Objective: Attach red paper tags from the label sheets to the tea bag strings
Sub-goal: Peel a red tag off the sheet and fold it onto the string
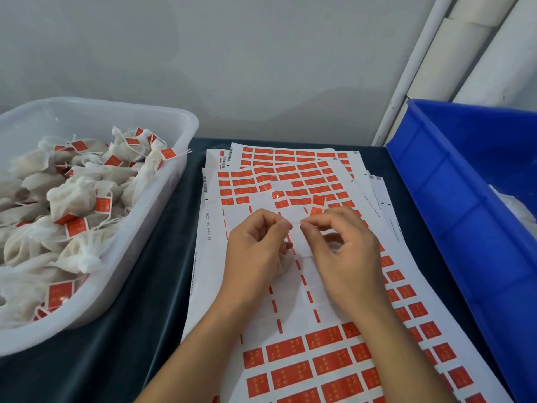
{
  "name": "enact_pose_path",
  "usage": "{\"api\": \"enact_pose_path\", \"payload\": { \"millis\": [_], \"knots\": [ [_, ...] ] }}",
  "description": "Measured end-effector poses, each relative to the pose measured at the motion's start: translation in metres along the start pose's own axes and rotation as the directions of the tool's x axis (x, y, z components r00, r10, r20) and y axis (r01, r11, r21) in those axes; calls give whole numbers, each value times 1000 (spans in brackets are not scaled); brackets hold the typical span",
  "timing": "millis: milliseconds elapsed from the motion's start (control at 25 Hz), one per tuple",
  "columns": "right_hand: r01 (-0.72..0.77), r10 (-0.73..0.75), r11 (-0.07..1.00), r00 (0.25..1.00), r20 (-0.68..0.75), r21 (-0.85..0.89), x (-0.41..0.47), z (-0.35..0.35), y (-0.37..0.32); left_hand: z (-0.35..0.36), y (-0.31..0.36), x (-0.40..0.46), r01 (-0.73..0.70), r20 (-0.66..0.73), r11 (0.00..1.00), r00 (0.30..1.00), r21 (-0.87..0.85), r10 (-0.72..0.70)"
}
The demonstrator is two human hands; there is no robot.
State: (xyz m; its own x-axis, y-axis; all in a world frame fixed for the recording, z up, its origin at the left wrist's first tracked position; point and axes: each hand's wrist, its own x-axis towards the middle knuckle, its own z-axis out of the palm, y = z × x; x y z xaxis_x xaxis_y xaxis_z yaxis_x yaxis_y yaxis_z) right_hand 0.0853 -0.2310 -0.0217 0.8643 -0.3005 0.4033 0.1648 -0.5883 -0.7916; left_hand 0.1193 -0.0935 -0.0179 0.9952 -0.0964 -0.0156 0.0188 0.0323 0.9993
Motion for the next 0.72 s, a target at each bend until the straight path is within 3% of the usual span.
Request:
{"api": "enact_pose_path", "payload": {
  "millis": [280, 560, 720],
  "knots": [
    [4, -7, 994, 1000, -25, -108, 3, -6, 5, 1, 2, -1, 6, 10, 999, 1000, 41, -6],
    [-224, 269, 946, 945, -183, 237, 8, -15, 2, -3, 7, 1, 99, -28, 990, 994, -105, -103],
    [-284, 369, 877, 915, -163, 387, 10, -19, 2, -2, 7, 1, 100, -25, 993, 994, -67, -102]
  ]
}}
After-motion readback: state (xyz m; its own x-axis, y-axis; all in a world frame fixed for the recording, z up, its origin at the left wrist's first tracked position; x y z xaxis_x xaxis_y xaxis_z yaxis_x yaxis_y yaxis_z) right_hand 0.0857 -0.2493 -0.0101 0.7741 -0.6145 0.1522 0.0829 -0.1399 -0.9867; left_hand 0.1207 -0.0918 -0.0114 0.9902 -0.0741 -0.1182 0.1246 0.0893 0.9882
